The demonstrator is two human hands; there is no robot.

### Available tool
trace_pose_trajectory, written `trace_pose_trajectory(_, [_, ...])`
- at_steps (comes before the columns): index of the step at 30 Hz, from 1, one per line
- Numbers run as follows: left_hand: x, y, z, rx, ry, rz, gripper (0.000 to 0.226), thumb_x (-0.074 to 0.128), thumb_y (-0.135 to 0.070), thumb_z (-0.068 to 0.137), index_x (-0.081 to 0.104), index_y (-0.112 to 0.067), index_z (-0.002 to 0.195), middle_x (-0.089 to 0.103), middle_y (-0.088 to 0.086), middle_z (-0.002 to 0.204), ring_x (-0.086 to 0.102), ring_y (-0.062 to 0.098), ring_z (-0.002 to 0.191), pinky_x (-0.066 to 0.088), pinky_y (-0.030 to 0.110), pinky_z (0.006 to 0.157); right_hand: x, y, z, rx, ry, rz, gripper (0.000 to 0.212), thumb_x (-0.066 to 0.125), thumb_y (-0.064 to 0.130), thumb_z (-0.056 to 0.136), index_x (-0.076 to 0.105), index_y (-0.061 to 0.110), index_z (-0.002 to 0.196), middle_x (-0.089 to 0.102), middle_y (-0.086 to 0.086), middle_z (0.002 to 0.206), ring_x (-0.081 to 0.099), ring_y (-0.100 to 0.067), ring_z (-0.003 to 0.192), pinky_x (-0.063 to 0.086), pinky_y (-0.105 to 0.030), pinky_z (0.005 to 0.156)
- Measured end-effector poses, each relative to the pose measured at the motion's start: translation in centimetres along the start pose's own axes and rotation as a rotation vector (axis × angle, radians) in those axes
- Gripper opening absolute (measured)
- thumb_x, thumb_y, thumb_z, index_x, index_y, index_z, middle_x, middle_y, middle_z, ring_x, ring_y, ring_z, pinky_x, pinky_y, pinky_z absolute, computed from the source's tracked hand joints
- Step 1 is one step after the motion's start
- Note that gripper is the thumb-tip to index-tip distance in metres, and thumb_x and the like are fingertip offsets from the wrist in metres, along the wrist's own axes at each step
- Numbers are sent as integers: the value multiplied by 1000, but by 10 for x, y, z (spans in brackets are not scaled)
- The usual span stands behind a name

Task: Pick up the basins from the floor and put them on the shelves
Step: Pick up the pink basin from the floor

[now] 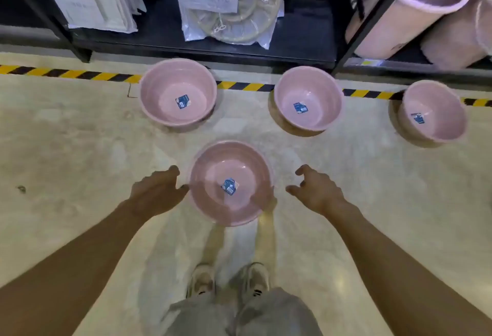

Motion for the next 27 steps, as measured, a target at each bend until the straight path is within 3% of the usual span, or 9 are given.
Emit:
trace_pose_trajectory(3, [67,26,62,-42,-33,24,60,48,-67,89,46,-24,130,67,7,117,64,35,103,42,38,77,59,-18,74,12,-35,-29,63,59,59,88,43,26,139,63,-6,122,62,-30,105,44,-39,77])
trace_pose_trajectory(8, [155,53,141,-121,-60,1,75,40,-79,83,45,-25,134,67,11,114,64,38,101,39,39,71,134,-47,175,66,-131,-27,69,53,68,85,44,25,138,66,-8,119,62,-34,105,42,-39,75])
trace_pose_trajectory(11, [188,56,168,-146,-121,-21,65,39,-76,84,50,-25,123,65,8,101,61,36,90,40,38,71,168,-51,213,46,-193,-49,66,48,67,86,46,25,137,67,-8,110,62,-33,98,40,-39,72])
trace_pose_trajectory(13, [201,50,183,-140,-193,-43,54,44,-68,86,50,-20,109,59,6,87,56,33,79,42,38,70,183,-48,230,25,-268,-67,56,47,60,87,49,27,131,64,-3,93,59,-31,85,38,-38,68])
trace_pose_trajectory(16, [215,42,200,-139,-277,-134,39,52,-51,89,41,-15,101,59,12,87,54,35,74,43,38,66,201,-46,248,-9,-334,-63,37,51,48,87,49,22,113,51,3,75,53,-27,68,36,-35,60])
trace_pose_trajectory(19, [224,48,203,-102,-348,-189,32,53,-44,89,37,-18,100,57,10,74,51,30,59,40,36,59,214,-49,255,-42,-330,-32,27,55,38,87,45,17,102,53,-3,78,52,-23,63,36,-33,52])
trace_pose_trajectory(23, [232,59,197,-96,-292,-318,33,51,-47,93,49,-14,95,60,6,67,58,23,50,38,28,49,219,-52,250,-73,-268,107,23,53,38,91,45,16,90,60,-9,82,59,-27,69,44,-35,54])
trace_pose_trajectory(27, [230,57,196,-89,-300,-279,41,48,-46,95,56,-6,99,60,10,78,56,31,67,40,33,60,213,-46,242,-121,-342,135,22,55,33,91,44,17,79,61,-9,76,59,-25,64,49,-36,54])
Point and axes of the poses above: each hand's wrist, its own z-axis towards the middle knuckle, its own x-axis out of the palm, y = z × x, the point moved 3 cm from there along z, towards the middle knuckle
